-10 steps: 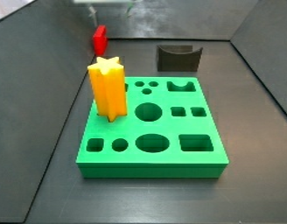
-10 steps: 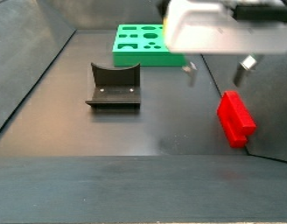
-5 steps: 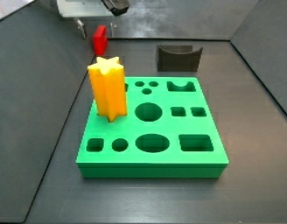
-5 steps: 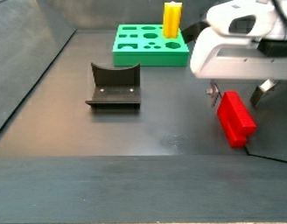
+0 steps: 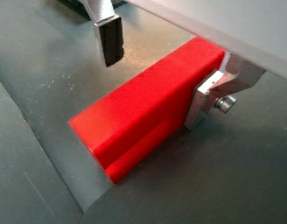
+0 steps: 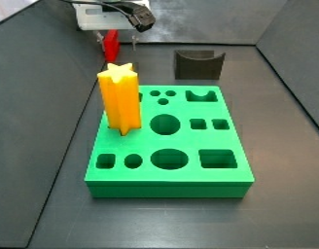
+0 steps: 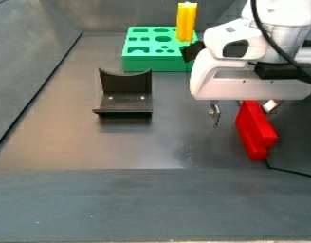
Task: Pick up the double-square object. Move up. Place the double-square object on the fixture. Regrasp the double-square object. Move to above the board. Insert the double-square object.
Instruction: Pick up the double-square object.
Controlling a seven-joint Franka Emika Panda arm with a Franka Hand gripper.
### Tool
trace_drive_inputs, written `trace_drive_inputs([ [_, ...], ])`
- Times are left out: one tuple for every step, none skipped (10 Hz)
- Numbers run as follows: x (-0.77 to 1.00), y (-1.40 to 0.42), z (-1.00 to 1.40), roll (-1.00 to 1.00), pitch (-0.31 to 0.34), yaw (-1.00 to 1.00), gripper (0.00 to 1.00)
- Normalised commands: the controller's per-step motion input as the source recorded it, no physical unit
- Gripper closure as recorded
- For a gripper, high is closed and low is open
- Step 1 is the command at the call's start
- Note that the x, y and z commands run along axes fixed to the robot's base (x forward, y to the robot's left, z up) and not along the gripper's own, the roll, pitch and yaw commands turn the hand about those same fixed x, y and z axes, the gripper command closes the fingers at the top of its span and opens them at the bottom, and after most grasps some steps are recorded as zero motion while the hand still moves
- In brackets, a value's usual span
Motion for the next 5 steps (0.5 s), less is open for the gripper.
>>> trace_drive_inputs([
  [-0.33,0.09,-0.85,0.14,-0.187,0.05,0.00],
  [-0.34,0.10,-0.83,0.15,-0.189,0.05,0.00],
  [-0.27,0.01,-0.87,0.19,-0.137,0.00,0.00],
  [-0.06,0.00,-0.11,0.00,-0.127,0.00,0.00],
  [0.00,0.00,0.00,0.00,0.000,0.00,0.00],
])
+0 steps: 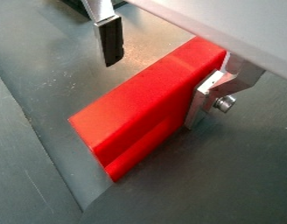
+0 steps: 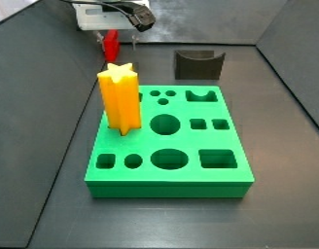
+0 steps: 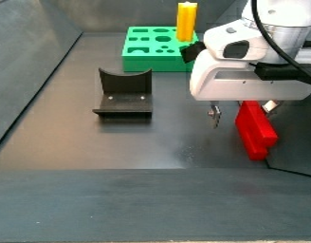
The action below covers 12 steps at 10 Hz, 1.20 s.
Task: Pick up the double-square object. Move up. Place the double-square object on the fixture. Regrasp the double-square object. Move to above the board. Insert the double-square object.
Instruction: Pick up the double-square object, then move up.
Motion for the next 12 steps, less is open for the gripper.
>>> trace_drive_inputs([
  [0.00,0.00,0.00,0.00,0.000,0.00,1.00],
  [0.00,0.00,0.00,0.00,0.000,0.00,1.00],
  [0.00,0.00,0.00,0.00,0.000,0.00,1.00],
  [0.00,0.00,0.00,0.00,0.000,0.00,1.00],
  [0.00,0.00,0.00,0.00,0.000,0.00,1.00],
  [0.00,0.00,0.00,0.00,0.000,0.00,1.00],
  [0.00,0.00,0.00,0.00,0.000,0.00,1.00],
  [0.00,0.00,0.00,0.00,0.000,0.00,1.00],
  [0.00,0.00,0.00,0.00,0.000,0.00,1.00],
  [0.00,0.00,0.00,0.00,0.000,0.00,1.00],
  [0.00,0.00,0.00,0.00,0.000,0.00,1.00],
  [0.00,0.00,0.83,0.00,0.000,0.00,1.00],
])
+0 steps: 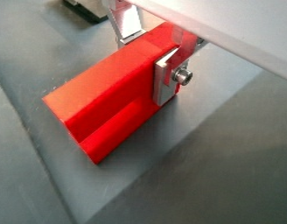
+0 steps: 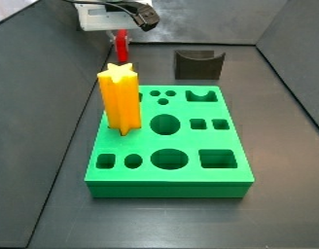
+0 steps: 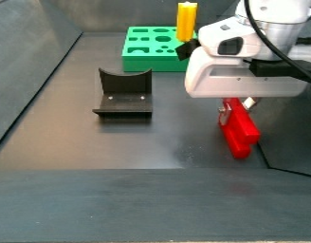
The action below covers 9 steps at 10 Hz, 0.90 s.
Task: Pick up the double-square object. Move up. Place the double-square object on the fixture. Regrasp the double-square object. Move to above the board. Insert the double-square object.
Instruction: Move up, then place the double-square object on the fixture.
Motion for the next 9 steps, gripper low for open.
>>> trace_drive_inputs([
  [-0.08,0.06,0.80,0.00,0.032,-0.05,1.00],
  [-0.08,0.04,0.72,0.01,0.031,-0.05,1.00],
  [-0.06,0.02,0.62,0.01,0.031,-0.05,1.00],
  [-0.05,0.02,0.50,0.02,0.042,-0.04,1.00],
  [-0.03,0.01,0.33,0.04,0.054,-0.03,1.00],
  [-0.03,0.01,0.23,0.05,0.058,-0.03,1.00],
  [0.00,0.00,1.00,0.00,0.000,0.00,1.00],
  [0.00,0.00,1.00,0.01,0.008,0.00,1.00],
  [-0.01,0.00,1.00,0.01,0.027,0.00,1.00],
])
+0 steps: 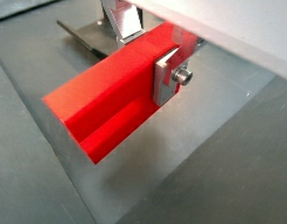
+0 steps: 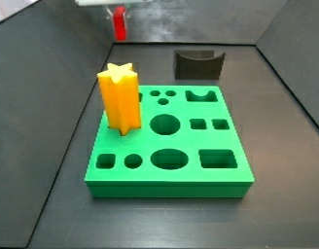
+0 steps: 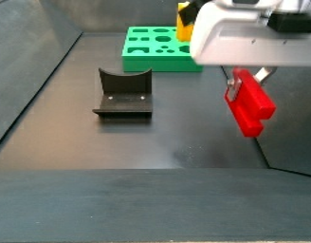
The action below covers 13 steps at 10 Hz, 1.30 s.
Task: Pick up the double-square object. Move up. Place the double-square object on the fixture. Regrasp the double-square object. Move to above the board. Insert the double-square object.
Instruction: Place the double-square object on the fixture.
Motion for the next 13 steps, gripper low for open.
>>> trace_drive_inputs([
  [-0.02,0.00,1.00,0.02,0.038,-0.01,1.00],
  [-0.02,0.00,1.00,0.03,0.043,-0.01,1.00],
  [-0.03,0.01,1.00,0.05,0.053,-0.02,1.00],
  [-0.03,0.01,0.99,0.06,0.063,-0.02,1.00],
  [-0.03,0.01,0.81,0.07,0.071,-0.01,1.00],
  [-0.02,0.01,0.63,0.08,0.083,0.00,1.00],
  [-0.01,0.01,0.49,0.08,0.091,0.00,1.00],
  [-0.01,0.01,0.35,0.08,0.094,0.01,1.00],
  [0.99,-1.00,0.19,-0.29,0.353,-0.53,1.00],
  [1.00,-0.98,0.12,-0.29,0.341,-0.46,1.00],
  [1.00,-0.92,0.11,-0.28,0.293,-0.36,1.00],
  [1.00,-0.80,0.10,-0.24,0.214,-0.21,1.00],
  [1.00,-0.74,0.09,-0.21,0.182,-0.15,1.00],
])
